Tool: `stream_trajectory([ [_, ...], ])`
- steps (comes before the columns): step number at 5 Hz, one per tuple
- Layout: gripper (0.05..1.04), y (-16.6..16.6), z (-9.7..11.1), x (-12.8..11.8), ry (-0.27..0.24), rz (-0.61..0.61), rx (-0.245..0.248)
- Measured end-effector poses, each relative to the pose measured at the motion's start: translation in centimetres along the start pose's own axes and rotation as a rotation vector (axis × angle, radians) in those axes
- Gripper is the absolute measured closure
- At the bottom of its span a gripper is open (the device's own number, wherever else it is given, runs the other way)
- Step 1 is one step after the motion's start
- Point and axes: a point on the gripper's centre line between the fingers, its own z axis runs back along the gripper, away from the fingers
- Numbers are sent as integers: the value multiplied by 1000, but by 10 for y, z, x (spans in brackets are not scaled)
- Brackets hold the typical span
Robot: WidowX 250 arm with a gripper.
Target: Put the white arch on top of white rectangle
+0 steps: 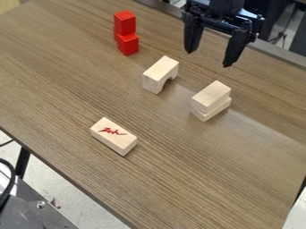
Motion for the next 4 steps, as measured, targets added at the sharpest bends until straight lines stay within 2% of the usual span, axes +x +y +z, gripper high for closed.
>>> stream_trajectory([
  [1,84,1,-15,0,47,3,5],
  [3,84,17,-21,5,28,23,1],
  [4,84,24,-28,8,31,23,16],
])
